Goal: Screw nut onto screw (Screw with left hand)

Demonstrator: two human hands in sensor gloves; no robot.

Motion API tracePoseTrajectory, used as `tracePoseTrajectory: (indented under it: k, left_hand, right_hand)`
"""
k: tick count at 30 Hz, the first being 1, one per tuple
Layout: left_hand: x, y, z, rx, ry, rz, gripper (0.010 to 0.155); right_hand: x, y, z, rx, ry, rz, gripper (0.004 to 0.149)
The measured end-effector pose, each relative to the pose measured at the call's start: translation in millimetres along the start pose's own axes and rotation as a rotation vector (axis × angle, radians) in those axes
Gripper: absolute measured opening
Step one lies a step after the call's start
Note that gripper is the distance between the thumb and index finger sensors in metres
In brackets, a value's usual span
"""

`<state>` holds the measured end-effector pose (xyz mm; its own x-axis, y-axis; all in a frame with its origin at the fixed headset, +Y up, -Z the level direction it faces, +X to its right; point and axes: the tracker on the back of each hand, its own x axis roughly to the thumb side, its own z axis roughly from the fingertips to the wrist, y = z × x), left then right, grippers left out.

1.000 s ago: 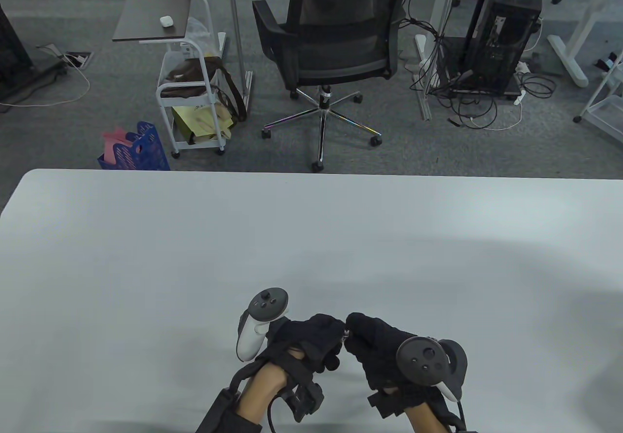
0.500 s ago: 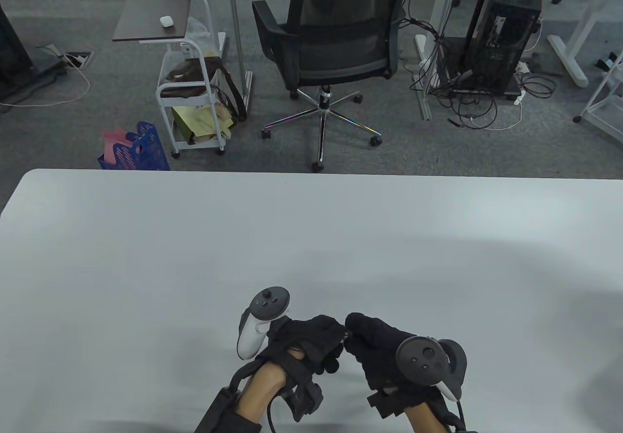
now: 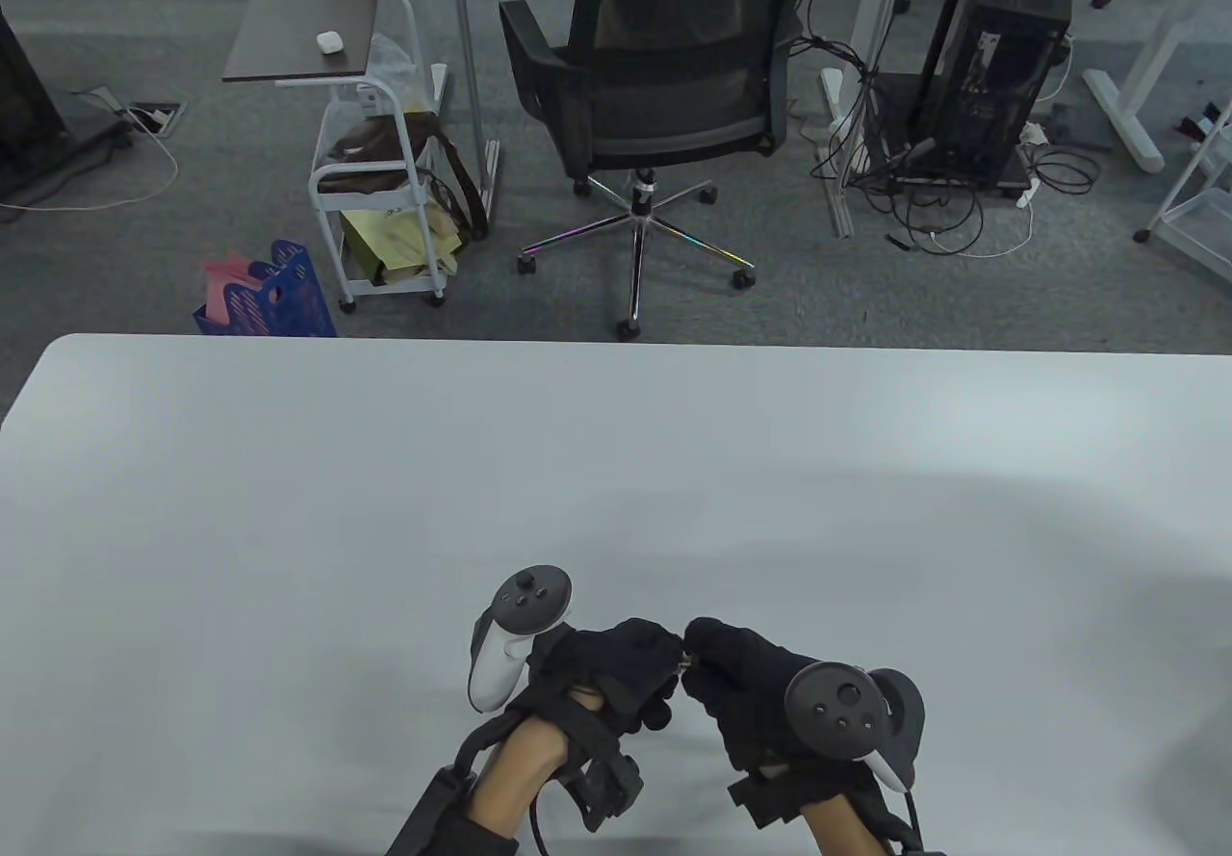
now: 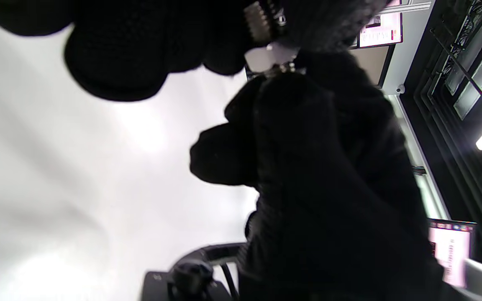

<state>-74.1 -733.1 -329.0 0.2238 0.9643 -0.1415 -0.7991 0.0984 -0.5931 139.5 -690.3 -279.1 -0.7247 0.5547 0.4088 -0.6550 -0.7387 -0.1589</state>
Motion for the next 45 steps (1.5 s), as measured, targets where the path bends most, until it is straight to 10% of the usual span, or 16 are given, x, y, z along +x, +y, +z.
tracePoseTrajectory:
  k: [45]
  left_hand:
    - [0.8,-1.2,0.9,-0.043,-0.012,0.042,0.058]
  right_hand:
    - [-1.7,-1.4,1.5,-0.027,-0.002,-0.033,0.048]
